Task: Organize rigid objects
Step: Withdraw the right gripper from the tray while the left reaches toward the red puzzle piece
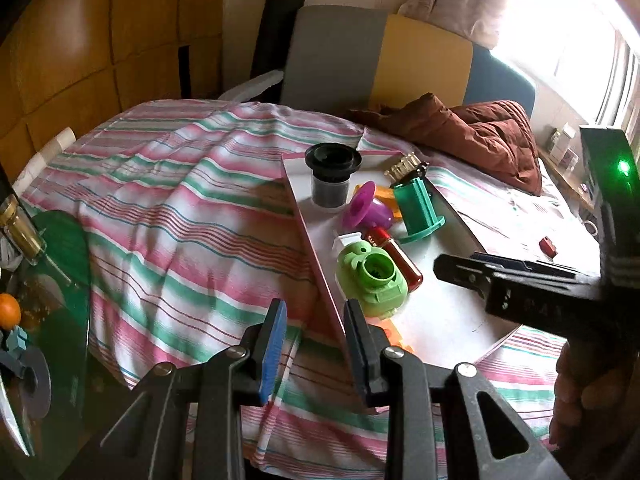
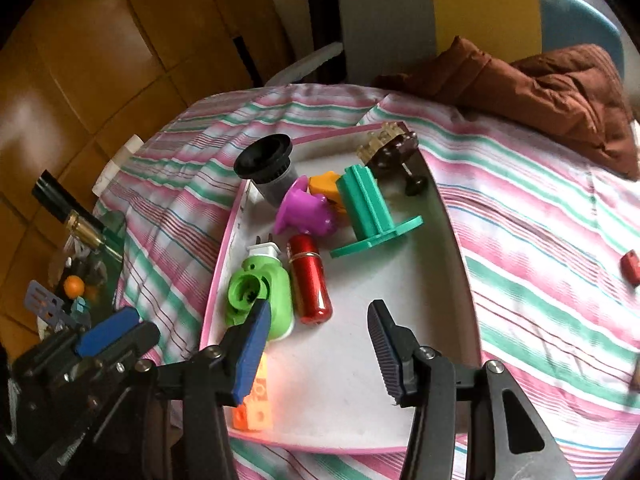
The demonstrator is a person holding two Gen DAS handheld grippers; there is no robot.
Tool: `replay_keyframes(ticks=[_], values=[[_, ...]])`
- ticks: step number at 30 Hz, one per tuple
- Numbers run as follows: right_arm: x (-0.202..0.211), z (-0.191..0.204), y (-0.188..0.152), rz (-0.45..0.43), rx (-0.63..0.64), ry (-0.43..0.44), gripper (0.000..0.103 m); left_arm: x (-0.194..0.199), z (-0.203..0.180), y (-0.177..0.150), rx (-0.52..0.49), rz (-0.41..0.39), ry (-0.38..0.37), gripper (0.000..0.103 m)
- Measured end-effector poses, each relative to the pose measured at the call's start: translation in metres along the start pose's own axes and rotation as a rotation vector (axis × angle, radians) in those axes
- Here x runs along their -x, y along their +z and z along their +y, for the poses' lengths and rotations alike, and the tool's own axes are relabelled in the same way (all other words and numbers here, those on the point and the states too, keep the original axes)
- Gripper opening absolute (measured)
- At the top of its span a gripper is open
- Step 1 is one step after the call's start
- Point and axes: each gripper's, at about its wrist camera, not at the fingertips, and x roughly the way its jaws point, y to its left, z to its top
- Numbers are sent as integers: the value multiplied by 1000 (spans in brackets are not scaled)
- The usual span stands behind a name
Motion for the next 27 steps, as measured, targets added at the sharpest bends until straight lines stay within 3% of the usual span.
replay_keyframes(ticks=[14,27], values=[[53,-46,-14,-104,-28,-105,51,9,-22,6,-71,-24,-1,29],[108,-161,-24,-161,-182,-308,57,14,-56,12,-165,-42,-11,29]])
